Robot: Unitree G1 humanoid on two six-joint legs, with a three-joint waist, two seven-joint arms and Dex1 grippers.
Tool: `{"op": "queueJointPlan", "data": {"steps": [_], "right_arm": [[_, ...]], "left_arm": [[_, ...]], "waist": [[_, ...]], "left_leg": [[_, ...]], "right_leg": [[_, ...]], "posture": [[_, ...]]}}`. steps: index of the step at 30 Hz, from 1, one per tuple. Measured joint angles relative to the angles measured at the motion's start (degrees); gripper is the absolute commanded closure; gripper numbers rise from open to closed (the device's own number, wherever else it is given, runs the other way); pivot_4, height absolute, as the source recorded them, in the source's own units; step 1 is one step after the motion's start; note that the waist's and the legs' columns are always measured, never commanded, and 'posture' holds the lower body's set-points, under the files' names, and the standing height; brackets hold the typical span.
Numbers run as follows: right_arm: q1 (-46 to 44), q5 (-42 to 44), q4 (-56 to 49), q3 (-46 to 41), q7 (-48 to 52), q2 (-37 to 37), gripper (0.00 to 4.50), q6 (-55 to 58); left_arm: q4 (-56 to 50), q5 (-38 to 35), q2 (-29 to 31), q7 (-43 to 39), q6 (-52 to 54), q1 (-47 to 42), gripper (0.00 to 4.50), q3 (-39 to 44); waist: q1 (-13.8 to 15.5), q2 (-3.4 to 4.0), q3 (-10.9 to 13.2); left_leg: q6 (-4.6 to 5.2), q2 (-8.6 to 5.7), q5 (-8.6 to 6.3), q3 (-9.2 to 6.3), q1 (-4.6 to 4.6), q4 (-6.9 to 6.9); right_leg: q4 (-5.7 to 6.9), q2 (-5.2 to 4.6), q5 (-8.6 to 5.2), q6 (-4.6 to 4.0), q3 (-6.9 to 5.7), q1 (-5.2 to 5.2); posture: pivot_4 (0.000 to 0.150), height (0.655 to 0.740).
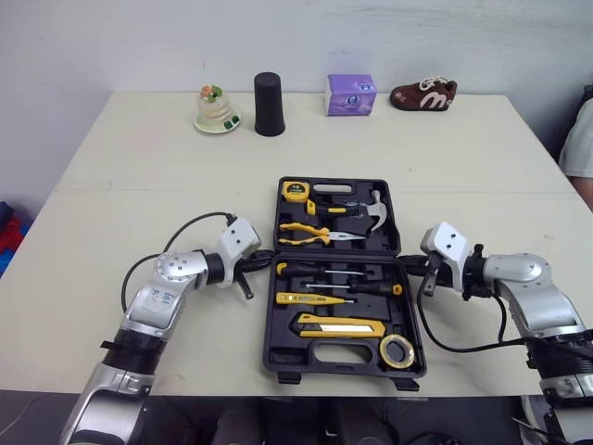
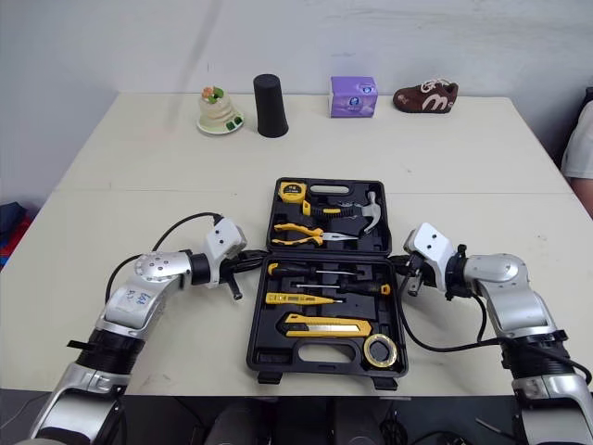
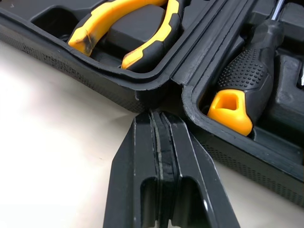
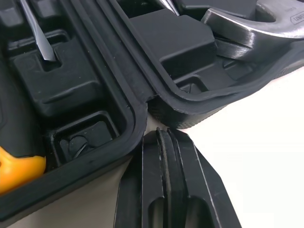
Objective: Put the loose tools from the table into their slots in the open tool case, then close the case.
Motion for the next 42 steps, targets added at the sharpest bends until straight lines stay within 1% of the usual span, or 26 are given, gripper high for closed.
{"op": "queueJointPlan", "data": {"steps": [1, 2, 5, 6, 8, 9, 11, 12, 13, 14, 15, 16, 18, 20, 22, 25, 27, 29, 32, 37, 42], "right_arm": [[-0.01, -0.17, 0.12, 0.03, 0.08, -0.02, 4.5, -0.28], [-0.01, -0.47, 0.37, 0.09, 0.08, -0.04, 4.5, -1.04], [0.11, -0.54, 0.14, -0.24, 0.02, -0.86, 3.53, 0.09], [0.42, -0.33, -0.25, -0.63, 0.14, -1.56, 3.14, 0.99], [1.7, 0.78, -2.04, -1.83, 0.51, -3.16, 2.13, 4.05], [2.35, 1.54, -3.35, -2.56, 0.2, -3.71, 1.66, 6.77], [2.69, 3.18, -5.96, -4.19, -1.17, -5.03, 0.69, 14.83], [2.55, 3.8, -8.09, -4.87, -2.66, -6.8, 0.17, 21.81], [1.95, 4.34, -9.54, -5.96, -3.86, -8.47, 0.07, 27.7], [0.5, 5.67, -10.86, -7.71, -4.9, -9.3, 0.07, 33.58], [-1.05, 6.87, -12.13, -8.76, -5.6, -9.43, 0.07, 37.41], [-2.82, 8.12, -13.58, -9.45, -6.42, -9.41, 0.07, 41.36], [-5.96, 10.4, -15.48, -9.6, -7.64, -9.27, 0.07, 48.91], [-10.1, 12.69, -15.77, -9.39, -9.33, -8.15, 0.07, 57.67], [-14.6, 13.18, -14.72, -9.53, -12.95, -5.3, 0.07, 63.79], [-20.28, 12.85, -12.01, -7.83, -17.42, -2.83, 0.07, 69.54], [-22.32, 12.9, -11.81, -7.0, -19.48, -1.21, 0.07, 71.41], [-22.87, 12.79, -10.88, -6.76, -21.36, 0.34, 0.07, 72.03], [-23.64, 12.39, -9.19, -5.71, -23.68, 2.2, 0.07, 72.7], [-25.11, 12.31, -6.9, -5.68, -27.36, 5.13, 0.07, 72.93], [-25.29, 12.24, -6.01, -5.83, -30.16, 6.6, 0.07, 73.64]], "left_arm": [[0.01, 0.01, -0.03, 0.0, 0.31, 0.0, 4.47, 0.06], [0.0, -0.07, -0.08, -0.02, 0.66, 0.02, 4.18, 0.21], [-0.04, -0.88, -0.05, 0.41, 1.84, 0.43, 3.14, 1.8], [-0.13, -1.31, 0.03, 0.82, 2.21, 0.53, 2.72, 2.67], [-0.54, -2.52, 0.85, 2.06, 4.88, 0.56, 1.8, 5.93], [-0.95, -3.25, 2.57, 2.34, 7.09, 0.51, 1.4, 7.44], [-2.41, -5.0, 5.82, 2.1, 12.97, -0.05, 0.52, 9.98], [-3.2, -6.47, 7.56, 1.86, 17.52, -1.24, 0.04, 11.01], [-4.06, -7.81, 9.15, 1.75, 21.82, -2.68, 0.01, 12.08], [-4.94, -9.31, 11.21, 1.21, 27.07, -4.58, 0.01, 12.53], [-5.26, -10.64, 11.96, 0.99, 30.64, -6.22, 0.01, 13.15], [-5.78, -12.25, 11.8, 0.9, 33.92, -8.36, 0.01, 13.87], [-6.71, -15.18, 9.41, 1.61, 40.15, -12.94, 0.01, 14.45], [-6.58, -16.15, 7.2, 4.19, 47.14, -17.88, 0.01, 13.27], [-6.34, -16.05, 6.42, 5.8, 49.66, -20.46, 0.01, 10.56], [-3.97, -15.57, 3.62, 7.17, 49.73, -22.2, 0.01, 6.52], [-0.77, -14.43, 1.6, 9.0, 48.76, -22.77, 0.01, 5.03], [2.2, -13.19, 0.8, 10.54, 47.64, -23.73, 0.01, 4.33], [5.19, -11.43, -0.15, 12.09, 46.65, -26.03, 0.01, 3.04], [10.18, -9.76, -1.98, 13.79, 44.93, -26.48, 0.01, 2.0], [10.96, -9.5, -2.64, 14.35, 44.58, -26.49, 0.01, 1.97]], "waist": [[0.0, 0.0, 0.0], [-0.02, 0.0, 0.0], [0.05, 0.0, 0.0], [0.13, 0.0, 0.0], [0.23, 0.0, 0.0], [0.2, 0.0, 0.0], [0.19, 0.03, 0.02], [0.17, 0.04, 0.04], [0.18, 0.04, 0.04], [0.19, 0.01, 0.05], [0.19, 0.01, 0.05], [0.19, 0.01, 0.05], [0.19, 0.01, 0.05], [0.21, -0.01, 0.06], [0.07, 0.0, 0.06], [-0.05, 0.0, 0.07], [0.03, 0.0, 0.07], [0.09, 0.0, 0.07], [0.19, 0.0, 0.07], [0.12, -0.01, 0.07], [0.01, -0.01, 0.07]], "left_leg": [[0.0, 0.01, 0.0, 0.0, 0.0, 0.0], [0.0, 0.01, 0.0, 0.01, 0.0, 0.0], [0.0, 0.0, 0.0, 0.01, -0.01, 0.0], [0.0, 0.01, 0.0, -0.01, -0.02, -0.01], [0.0, 0.02, 0.0, -0.1, -0.07, -0.03], [0.0, 0.02, -0.01, -0.11, -0.09, -0.05], [0.0, 0.0, 0.0, -0.09, -0.14, -0.07], [0.0, -0.02, 0.0, -0.07, -0.22, -0.04], [0.0, -0.04, 0.01, -0.04, -0.27, -0.02], [-0.01, -0.04, 0.01, -0.05, -0.34, 0.02], [-0.02, -0.06, 0.03, -0.05, -0.36, 0.02], [-0.01, -0.06, 0.03, -0.05, -0.35, 0.01], [0.0, -0.06, 0.04, -0.07, -0.37, -0.01], [-0.1, -0.07, 0.11, -0.07, -0.44, -0.01], [-0.21, -0.08, 0.17, 0.04, -0.47, -0.05], [-0.26, -0.07, 0.31, 0.28, -0.49, -0.14], [-0.3, -0.03, 0.33, 0.28, -0.54, -0.19], [-0.32, -0.02, 0.35, 0.29, -0.67, -0.19], [-0.28, -0.06, 0.38, 0.35, -1.34, 0.1], [-0.27, -0.05, 0.38, 0.54, -1.39, 0.31], [-0.27, -0.04, 0.38, 0.56, -1.33, 0.44]], "right_leg": [[0.0, 0.0, 0.0, 0.0, 0.0, 0.0], [-0.01, 0.0, 0.0, 0.0, 0.0, 0.0], [-0.01, -0.02, 0.0, 0.0, 0.0, 0.0], [-0.02, -0.02, -0.01, -0.01, -0.01, 0.0], [-0.06, -0.02, -0.02, -0.02, -0.07, 0.0], [-0.07, -0.02, -0.02, -0.03, -0.07, -0.03], [-0.04, -0.05, -0.02, -0.03, -0.05, -0.09], [0.05, -0.1, -0.02, -0.03, -0.01, -0.22], [0.12, -0.12, -0.02, -0.04, 0.02, -0.32], [0.19, -0.12, -0.02, -0.04, 0.02, -0.41], [0.22, -0.12, -0.02, -0.04, 0.03, -0.45], [0.25, -0.12, -0.03, -0.06, 0.02, -0.46], [0.28, -0.08, -0.04, -0.07, 0.0, -0.51], [0.32, -0.04, -0.05, -0.08, 0.03, -0.59], [0.33, -0.02, -0.05, -0.09, 0.14, -0.7], [0.36, 0.01, -0.05, -0.09, 0.32, -0.9], [0.35, 0.06, -0.08, -0.13, 0.32, -0.98], [0.35, 0.08, -0.08, -0.13, 0.32, -1.1], [0.6, 0.04, -0.05, -0.09, 0.36, -1.75], [0.84, 0.05, -0.06, -0.09, 0.51, -1.92], [1.03, 0.06, -0.06, -0.09, 0.57, -1.91]], "posture": [[0.15, 0.74], [0.15, 0.74], [0.15, 0.74], [0.15, 0.74], [0.15, 0.74], [0.15, 0.74], [0.15, 0.74], [0.15, 0.74], [0.15, 0.74], [0.15, 0.74], [0.15, 0.74], [0.15, 0.74], [0.15, 0.74], [0.15, 0.74], [0.15, 0.74], [0.15, 0.74], [0.15, 0.74], [0.15, 0.74], [0.15, 0.74], [0.15, 0.74], [0.15, 0.74]]}}
